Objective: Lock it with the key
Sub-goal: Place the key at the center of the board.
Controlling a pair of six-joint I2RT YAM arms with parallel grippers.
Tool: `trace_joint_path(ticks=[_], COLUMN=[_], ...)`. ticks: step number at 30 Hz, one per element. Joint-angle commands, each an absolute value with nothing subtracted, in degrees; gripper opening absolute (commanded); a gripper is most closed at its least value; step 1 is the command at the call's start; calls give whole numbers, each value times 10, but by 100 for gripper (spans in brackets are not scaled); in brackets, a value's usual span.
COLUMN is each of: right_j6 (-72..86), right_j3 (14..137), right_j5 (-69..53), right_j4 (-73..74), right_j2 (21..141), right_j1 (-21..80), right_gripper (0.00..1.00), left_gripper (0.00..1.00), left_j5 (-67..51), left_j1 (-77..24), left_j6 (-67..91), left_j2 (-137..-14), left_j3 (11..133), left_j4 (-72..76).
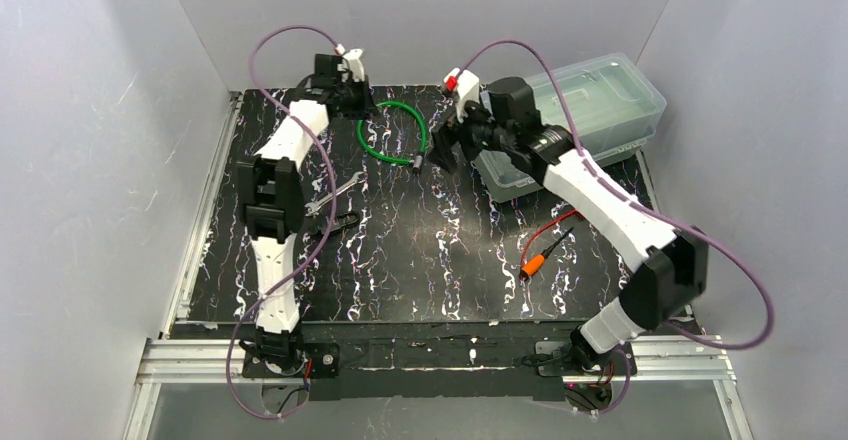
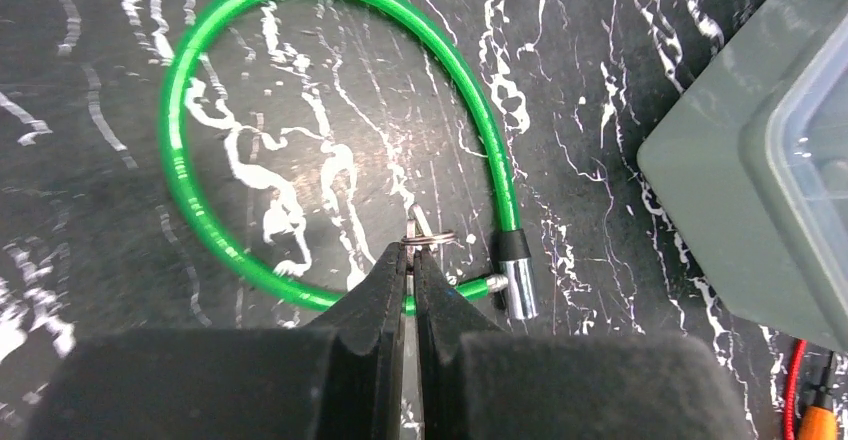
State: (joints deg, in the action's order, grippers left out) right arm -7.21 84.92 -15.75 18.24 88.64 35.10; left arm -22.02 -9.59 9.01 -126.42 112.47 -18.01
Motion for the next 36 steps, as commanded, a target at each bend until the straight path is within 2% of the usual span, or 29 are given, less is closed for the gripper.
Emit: trace_joint_path(ticks=[1,5,11,14,19,24,29,36], right_j6=[-163,-121,-29,38,150,254,359,415], right_j3=[797,754,782,810,824,827,818,822], right_j5=[-162,-166,-235,-273,-314,-355,-425,-463], right_j4=[298,313,297,277,237,197,147,131], right_j2=[800,757,756,769,773,782,776,755], right_j1=[336,321,317,315,300,266,232,205], right_gripper=[98,98,98,98,98,98,98,98], left_gripper=[0,0,3,20,59,81,95,98], left_j5=[-174,-153,-124,-119,-140,-188,-210,-248], left_j1=[-118,-128,-143,-147,-152,-158,-180,-252], left_j6=[63,47,18,6,3,19,6,-48], left_j2=[-1313,-1358,-1388,-1408,-1406,-1341,-1226,-1074], left_j3=[1204,1242,1255,1274,1267,1225,1141,972], left_j4=[-236,-263,-286,-306,-320,-319,-322,-358])
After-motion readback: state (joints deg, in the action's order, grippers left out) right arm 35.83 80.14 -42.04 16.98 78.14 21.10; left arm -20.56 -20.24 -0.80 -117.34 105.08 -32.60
